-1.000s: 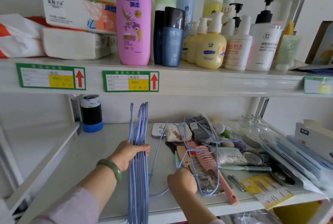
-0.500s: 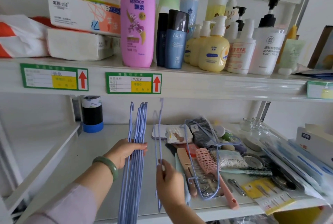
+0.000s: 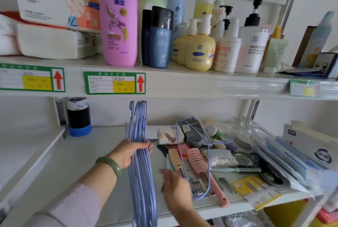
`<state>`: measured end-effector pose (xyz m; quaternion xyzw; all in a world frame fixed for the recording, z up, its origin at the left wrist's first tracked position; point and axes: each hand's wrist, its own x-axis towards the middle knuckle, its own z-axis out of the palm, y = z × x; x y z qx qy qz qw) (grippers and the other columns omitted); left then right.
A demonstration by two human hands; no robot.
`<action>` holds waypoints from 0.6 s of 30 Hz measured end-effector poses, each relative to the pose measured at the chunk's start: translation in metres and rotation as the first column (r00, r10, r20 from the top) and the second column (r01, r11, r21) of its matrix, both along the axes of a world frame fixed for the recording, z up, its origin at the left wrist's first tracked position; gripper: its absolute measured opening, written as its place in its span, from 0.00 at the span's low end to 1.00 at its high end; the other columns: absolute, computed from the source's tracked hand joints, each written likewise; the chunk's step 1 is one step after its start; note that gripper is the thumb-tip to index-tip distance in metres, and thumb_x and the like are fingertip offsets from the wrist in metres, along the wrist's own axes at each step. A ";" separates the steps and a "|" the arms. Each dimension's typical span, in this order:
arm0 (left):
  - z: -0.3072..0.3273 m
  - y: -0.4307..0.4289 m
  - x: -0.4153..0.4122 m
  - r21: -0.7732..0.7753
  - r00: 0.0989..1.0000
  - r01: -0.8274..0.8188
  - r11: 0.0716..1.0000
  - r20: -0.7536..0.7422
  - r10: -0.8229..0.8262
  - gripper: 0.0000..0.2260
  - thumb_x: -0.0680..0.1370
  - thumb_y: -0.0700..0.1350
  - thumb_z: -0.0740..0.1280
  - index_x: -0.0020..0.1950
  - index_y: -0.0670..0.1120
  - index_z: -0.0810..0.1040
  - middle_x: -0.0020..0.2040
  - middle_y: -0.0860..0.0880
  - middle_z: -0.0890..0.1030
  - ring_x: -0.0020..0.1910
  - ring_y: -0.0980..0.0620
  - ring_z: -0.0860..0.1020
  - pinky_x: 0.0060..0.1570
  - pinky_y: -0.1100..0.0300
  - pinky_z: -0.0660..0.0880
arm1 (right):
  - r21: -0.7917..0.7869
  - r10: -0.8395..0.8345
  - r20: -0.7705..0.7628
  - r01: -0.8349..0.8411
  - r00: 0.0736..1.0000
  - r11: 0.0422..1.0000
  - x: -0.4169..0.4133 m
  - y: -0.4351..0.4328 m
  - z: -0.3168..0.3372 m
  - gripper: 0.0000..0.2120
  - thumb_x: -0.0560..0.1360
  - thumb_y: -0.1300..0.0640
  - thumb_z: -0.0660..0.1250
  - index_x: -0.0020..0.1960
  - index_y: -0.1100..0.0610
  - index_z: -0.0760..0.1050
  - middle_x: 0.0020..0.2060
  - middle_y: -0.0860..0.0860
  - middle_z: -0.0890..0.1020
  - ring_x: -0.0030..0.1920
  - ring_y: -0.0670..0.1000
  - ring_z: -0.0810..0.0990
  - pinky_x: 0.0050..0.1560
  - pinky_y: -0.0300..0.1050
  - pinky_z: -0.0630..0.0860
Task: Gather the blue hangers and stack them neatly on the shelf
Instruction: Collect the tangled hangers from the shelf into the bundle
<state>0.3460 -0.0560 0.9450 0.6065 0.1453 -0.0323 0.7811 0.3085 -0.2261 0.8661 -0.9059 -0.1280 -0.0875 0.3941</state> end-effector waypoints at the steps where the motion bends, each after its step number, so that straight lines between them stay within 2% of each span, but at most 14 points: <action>1: -0.001 0.000 0.000 -0.001 1.000 -0.007 1.000 0.005 0.007 0.02 0.75 0.33 0.67 0.42 0.37 0.78 0.26 0.47 0.84 0.25 0.54 0.83 0.26 0.64 0.80 | -0.046 -0.141 0.031 0.142 0.990 0.989 0.011 -0.015 0.002 0.13 0.74 0.50 0.54 0.53 0.47 0.74 0.42 0.49 0.81 0.42 0.52 0.79 0.45 0.47 0.78; 3: -0.004 0.001 0.001 0.001 1.000 -0.026 1.000 0.008 0.026 0.02 0.74 0.32 0.68 0.42 0.37 0.78 0.26 0.47 0.84 0.25 0.53 0.83 0.27 0.64 0.80 | -0.248 -0.408 0.040 0.405 0.912 0.880 0.032 -0.046 0.003 0.14 0.75 0.53 0.58 0.60 0.51 0.70 0.54 0.51 0.77 0.50 0.49 0.76 0.53 0.44 0.77; 4: -0.006 0.001 0.001 0.007 0.999 -0.034 0.999 0.010 0.034 0.02 0.73 0.32 0.68 0.42 0.37 0.78 0.27 0.47 0.84 0.26 0.53 0.83 0.27 0.63 0.80 | -0.332 -0.499 0.000 0.470 0.867 0.818 0.041 -0.059 0.003 0.18 0.75 0.53 0.58 0.64 0.55 0.67 0.58 0.53 0.74 0.53 0.50 0.74 0.55 0.43 0.76; 7: -0.008 -0.001 0.001 0.019 0.999 -0.041 0.999 0.018 0.041 0.02 0.73 0.31 0.68 0.42 0.36 0.78 0.27 0.46 0.84 0.25 0.53 0.83 0.27 0.64 0.80 | -0.415 -0.560 -0.154 0.461 0.814 0.785 0.048 -0.081 0.006 0.18 0.76 0.51 0.59 0.62 0.59 0.70 0.59 0.55 0.73 0.55 0.52 0.74 0.56 0.46 0.76; 10: -0.008 -0.002 0.001 0.043 0.999 -0.039 0.998 0.010 0.039 0.02 0.73 0.31 0.68 0.43 0.37 0.79 0.27 0.47 0.84 0.26 0.54 0.83 0.27 0.65 0.80 | -0.408 -0.542 -0.167 0.443 0.824 0.798 0.052 -0.087 0.004 0.16 0.75 0.54 0.61 0.60 0.59 0.73 0.58 0.55 0.75 0.56 0.54 0.76 0.54 0.47 0.76; 13: -0.009 -0.002 0.001 0.046 0.999 -0.043 0.998 0.005 0.043 0.02 0.73 0.32 0.69 0.44 0.36 0.79 0.27 0.47 0.84 0.26 0.54 0.83 0.27 0.66 0.79 | -0.311 -0.544 -0.131 0.487 0.829 0.816 0.059 -0.087 0.002 0.14 0.75 0.58 0.59 0.58 0.62 0.74 0.55 0.57 0.78 0.52 0.55 0.78 0.49 0.46 0.76; 16: -0.008 -0.003 0.001 0.046 0.999 -0.050 0.998 -0.001 0.050 0.02 0.73 0.33 0.69 0.44 0.37 0.79 0.27 0.47 0.85 0.26 0.55 0.83 0.25 0.66 0.78 | -0.076 -0.466 -0.099 0.460 0.880 0.885 0.063 -0.082 0.007 0.11 0.77 0.62 0.56 0.51 0.62 0.76 0.44 0.58 0.82 0.38 0.54 0.77 0.31 0.41 0.72; 18: -0.008 -0.003 0.002 0.030 0.999 -0.051 0.998 0.003 0.051 0.02 0.73 0.32 0.68 0.44 0.37 0.79 0.27 0.47 0.84 0.25 0.54 0.83 0.26 0.66 0.79 | 0.064 -0.397 -0.003 0.397 0.918 0.916 0.060 -0.074 0.015 0.11 0.79 0.63 0.55 0.48 0.62 0.76 0.39 0.56 0.82 0.36 0.53 0.77 0.29 0.39 0.69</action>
